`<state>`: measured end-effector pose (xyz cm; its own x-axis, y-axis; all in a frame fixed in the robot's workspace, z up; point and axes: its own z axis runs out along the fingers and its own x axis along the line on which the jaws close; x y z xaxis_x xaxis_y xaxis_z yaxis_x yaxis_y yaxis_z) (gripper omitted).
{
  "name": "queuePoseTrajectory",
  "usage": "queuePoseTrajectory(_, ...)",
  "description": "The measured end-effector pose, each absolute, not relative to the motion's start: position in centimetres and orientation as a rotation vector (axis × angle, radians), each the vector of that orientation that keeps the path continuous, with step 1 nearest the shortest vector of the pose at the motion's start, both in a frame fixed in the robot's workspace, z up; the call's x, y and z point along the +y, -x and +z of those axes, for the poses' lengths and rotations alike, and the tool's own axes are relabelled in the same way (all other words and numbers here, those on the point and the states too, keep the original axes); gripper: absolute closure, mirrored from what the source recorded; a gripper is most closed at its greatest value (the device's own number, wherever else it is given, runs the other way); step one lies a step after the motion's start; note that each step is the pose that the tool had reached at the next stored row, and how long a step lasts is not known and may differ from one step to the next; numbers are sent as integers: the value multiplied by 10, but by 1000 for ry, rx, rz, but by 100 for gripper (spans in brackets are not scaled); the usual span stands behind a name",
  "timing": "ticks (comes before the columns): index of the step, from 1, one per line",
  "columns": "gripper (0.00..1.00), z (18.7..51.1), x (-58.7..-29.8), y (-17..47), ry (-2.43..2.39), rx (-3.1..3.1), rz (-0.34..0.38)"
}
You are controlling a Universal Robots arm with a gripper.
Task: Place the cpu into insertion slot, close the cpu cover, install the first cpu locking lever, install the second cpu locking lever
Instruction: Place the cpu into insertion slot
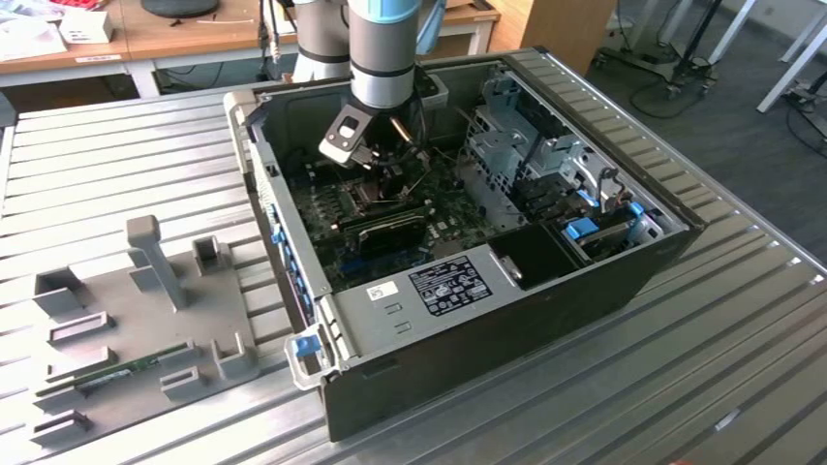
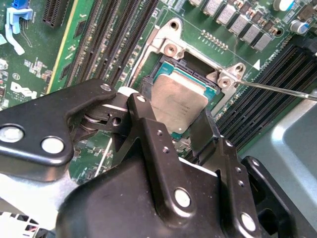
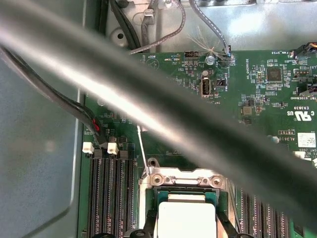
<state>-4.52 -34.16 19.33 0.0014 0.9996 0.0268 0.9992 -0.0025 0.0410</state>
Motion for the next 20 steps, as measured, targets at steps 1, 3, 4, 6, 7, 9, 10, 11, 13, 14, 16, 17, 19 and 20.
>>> queuePoseTrajectory(1, 46, 193, -342, 45, -2216, 2212, 75)
queuePoseTrajectory(3, 46, 193, -342, 45, -2216, 2212, 75)
queuePoseTrajectory(4, 46, 193, -342, 45, -2216, 2212, 75)
queuePoseTrajectory(6, 46, 192, -342, 45, -2216, 2212, 75)
queuePoseTrajectory(7, 46, 192, -342, 45, -2216, 2212, 75)
queuePoseTrajectory(9, 46, 192, -342, 45, -2216, 2211, 75)
queuePoseTrajectory(10, 46, 192, -342, 45, -2216, 2212, 75)
queuePoseTrajectory(11, 46, 192, -342, 45, -2216, 2212, 75)
queuePoseTrajectory(13, 46, 192, -342, 45, -2216, 2212, 75)
queuePoseTrajectory(14, 46, 192, -342, 45, -2216, 2212, 75)
queuePoseTrajectory(16, 46, 192, -342, 45, -2216, 2212, 75)
queuePoseTrajectory(17, 46, 192, -342, 45, -2216, 2212, 75)
queuePoseTrajectory(19, 46, 192, -342, 45, -2216, 2212, 75)
queuePoseTrajectory(20, 46, 192, -342, 45, -2216, 2212, 75)
